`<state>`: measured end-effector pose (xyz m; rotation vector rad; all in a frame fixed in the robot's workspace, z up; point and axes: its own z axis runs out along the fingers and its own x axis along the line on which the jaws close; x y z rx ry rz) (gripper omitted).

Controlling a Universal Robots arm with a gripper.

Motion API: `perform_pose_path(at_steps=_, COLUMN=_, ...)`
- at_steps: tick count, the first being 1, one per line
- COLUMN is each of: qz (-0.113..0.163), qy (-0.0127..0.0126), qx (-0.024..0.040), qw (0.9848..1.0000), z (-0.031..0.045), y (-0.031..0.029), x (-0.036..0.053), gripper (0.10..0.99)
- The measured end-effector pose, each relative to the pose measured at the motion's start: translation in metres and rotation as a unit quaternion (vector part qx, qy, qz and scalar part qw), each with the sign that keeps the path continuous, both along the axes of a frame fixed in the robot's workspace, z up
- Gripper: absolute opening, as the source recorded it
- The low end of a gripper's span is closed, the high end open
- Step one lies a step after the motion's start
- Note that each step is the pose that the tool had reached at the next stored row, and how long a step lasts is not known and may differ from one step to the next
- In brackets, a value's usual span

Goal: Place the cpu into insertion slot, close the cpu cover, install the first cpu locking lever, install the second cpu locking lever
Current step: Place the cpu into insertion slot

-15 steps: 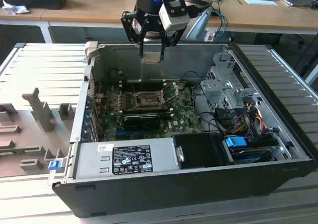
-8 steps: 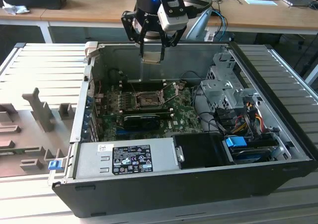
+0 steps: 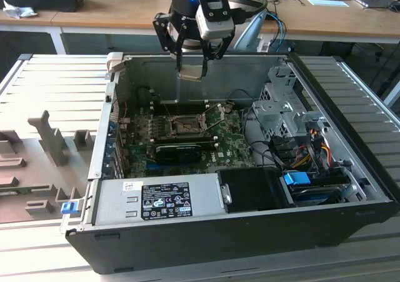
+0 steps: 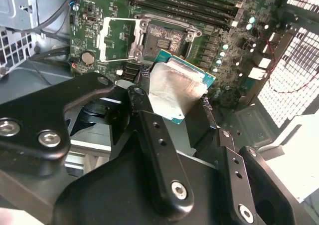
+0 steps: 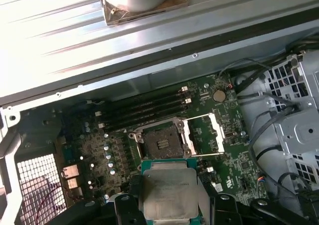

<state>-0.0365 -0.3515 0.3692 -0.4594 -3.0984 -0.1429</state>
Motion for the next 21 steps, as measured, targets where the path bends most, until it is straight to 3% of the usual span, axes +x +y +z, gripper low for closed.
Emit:
perform_pose_path(at_steps=5, qz=-0.027, qy=0.0, qx=-0.0005, qw=0.9996, z=-0.0003, y=0.0, x=0.0, gripper=0.529)
perform_pose_path(at_steps=8, qz=-0.059, qy=0.0, qx=-0.0005, qw=0.9983, z=-0.0008, y=0.0, x=0.0, gripper=0.529)
perform_pose_path(at_steps=10, qz=-0.093, qy=0.0, qx=-0.0005, qw=0.9957, z=-0.0015, y=0.0, x=0.0, gripper=0.529)
perform_pose_path(at_steps=12, qz=-0.106, qy=0.0001, qx=-0.0005, qw=0.9944, z=-0.0017, y=0.0, x=0.0, gripper=0.529)
perform_pose_path(at_steps=14, qz=-0.125, qy=0.0001, qx=-0.0005, qw=0.9921, z=-0.0021, y=0.0, x=0.0, gripper=0.529)
perform_pose_path(at_steps=15, qz=-0.139, qy=0.0001, qx=-0.0005, qw=0.9903, z=-0.0023, y=0.0, x=0.0, gripper=0.529)
perform_pose_path(at_steps=19, qz=-0.161, qy=0.0001, qx=-0.0005, qw=0.987, z=-0.0027, y=0.0, x=0.0, gripper=0.529)
perform_pose_path(at_steps=20, qz=-0.169, qy=0.0001, qx=-0.0005, qw=0.9856, z=-0.0028, y=0.0, x=0.0, gripper=0.529)
perform_pose_path(at_steps=21, qz=-0.181, qy=0.0001, qx=-0.0005, qw=0.9834, z=-0.0029, y=0.0, x=0.0, gripper=0.529)
